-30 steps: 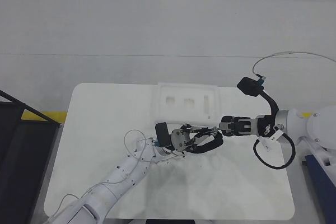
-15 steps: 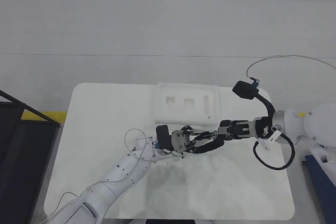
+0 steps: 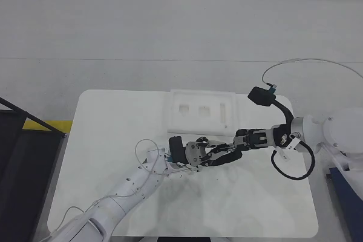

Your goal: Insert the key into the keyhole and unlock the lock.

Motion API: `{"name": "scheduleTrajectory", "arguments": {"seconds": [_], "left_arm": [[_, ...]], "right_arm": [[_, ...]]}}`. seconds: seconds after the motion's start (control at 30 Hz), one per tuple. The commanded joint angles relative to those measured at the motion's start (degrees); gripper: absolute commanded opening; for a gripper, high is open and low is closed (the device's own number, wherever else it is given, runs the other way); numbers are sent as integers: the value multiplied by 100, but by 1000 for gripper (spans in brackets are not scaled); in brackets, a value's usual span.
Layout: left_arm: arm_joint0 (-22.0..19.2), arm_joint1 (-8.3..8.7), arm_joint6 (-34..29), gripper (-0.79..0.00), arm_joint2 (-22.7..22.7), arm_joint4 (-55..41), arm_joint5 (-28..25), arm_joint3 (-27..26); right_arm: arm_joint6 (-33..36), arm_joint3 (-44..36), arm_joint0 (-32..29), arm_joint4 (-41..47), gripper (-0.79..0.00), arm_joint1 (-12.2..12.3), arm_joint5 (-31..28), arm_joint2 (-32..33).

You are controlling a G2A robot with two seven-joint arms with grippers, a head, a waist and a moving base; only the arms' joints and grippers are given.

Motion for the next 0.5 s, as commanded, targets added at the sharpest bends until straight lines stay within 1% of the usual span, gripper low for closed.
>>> {"name": "scheduleTrajectory", "arguments": {"seconds": [0.0,0.03,0.07,0.1,0.33,0.4,0.47], "left_arm": [[2,-1,7,-785,7,-27,8,3],[0,-1,6,-785,11,-33,6,10],[-1,-1,-4,-785,16,-46,-3,13],[3,-3,-8,-785,15,-77,-7,15],[53,-12,-95,-785,-50,-317,-33,19],[63,-10,-177,-785,-87,-398,-71,-3],[70,-2,-310,-785,-148,-506,-128,-49]], "right_arm": [[-49,-2,-3,20,-785,-4,9,0],[-87,-7,-7,25,-763,-5,19,4],[-137,-12,-9,34,-520,-7,35,18],[-176,-19,-11,47,0,-7,48,33],[-467,-15,-66,167,0,6,-31,242],[-582,-1,-124,331,0,7,-260,343],[-669,15,-193,456,0,12,-749,457]]}}
